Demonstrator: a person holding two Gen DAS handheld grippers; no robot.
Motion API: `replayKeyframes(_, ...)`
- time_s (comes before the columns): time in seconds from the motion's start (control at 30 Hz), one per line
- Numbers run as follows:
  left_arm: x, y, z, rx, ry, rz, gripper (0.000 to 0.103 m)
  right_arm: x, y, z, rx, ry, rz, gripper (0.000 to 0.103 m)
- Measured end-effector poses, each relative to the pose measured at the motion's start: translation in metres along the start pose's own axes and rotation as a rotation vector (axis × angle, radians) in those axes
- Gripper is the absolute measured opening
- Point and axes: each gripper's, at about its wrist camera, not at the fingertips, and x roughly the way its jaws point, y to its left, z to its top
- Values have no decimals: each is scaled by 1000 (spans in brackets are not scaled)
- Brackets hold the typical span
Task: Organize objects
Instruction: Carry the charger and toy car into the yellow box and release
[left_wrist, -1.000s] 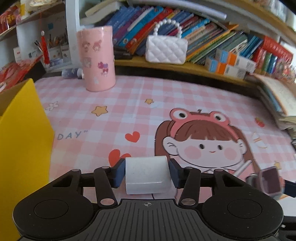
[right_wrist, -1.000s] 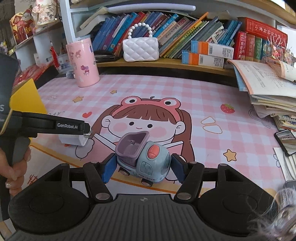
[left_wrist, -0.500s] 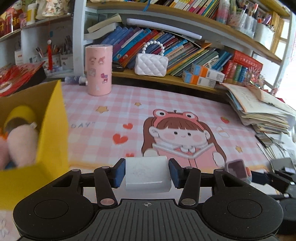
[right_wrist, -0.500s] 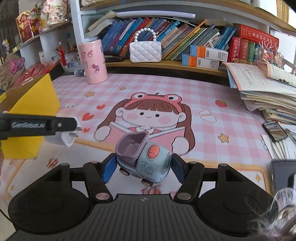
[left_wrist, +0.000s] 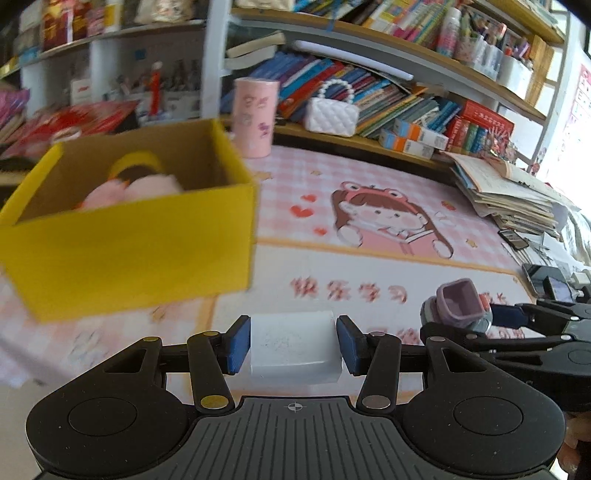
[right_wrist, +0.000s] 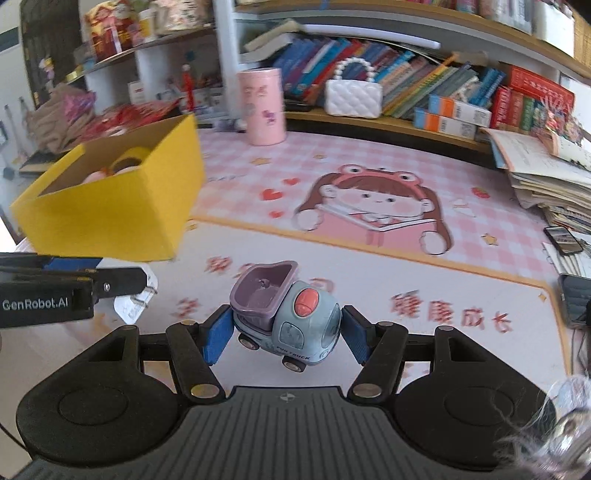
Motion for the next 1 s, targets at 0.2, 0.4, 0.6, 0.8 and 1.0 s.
replayKeyframes(0.2,-34,36,-21,-34,-6,32,48,-11,49,-11,-41,4,43,61)
replayKeyframes(0.4,-64,66,-36,-51,-25,60,48,-18,91,-18,-72,-2,78,61)
replayKeyframes(0.6,-85,94,-50,-85,-41,88,48,-24,126,-25,-97,-6,104,61)
replayKeyframes(0.8,-99,111,-55,-97,-60,97,48,-27,151,-28,-114,-11,114,61)
replayKeyframes(1.0,-108,127,-52,-103,-90,100,48,-27,167,-24,-126,-25,112,61)
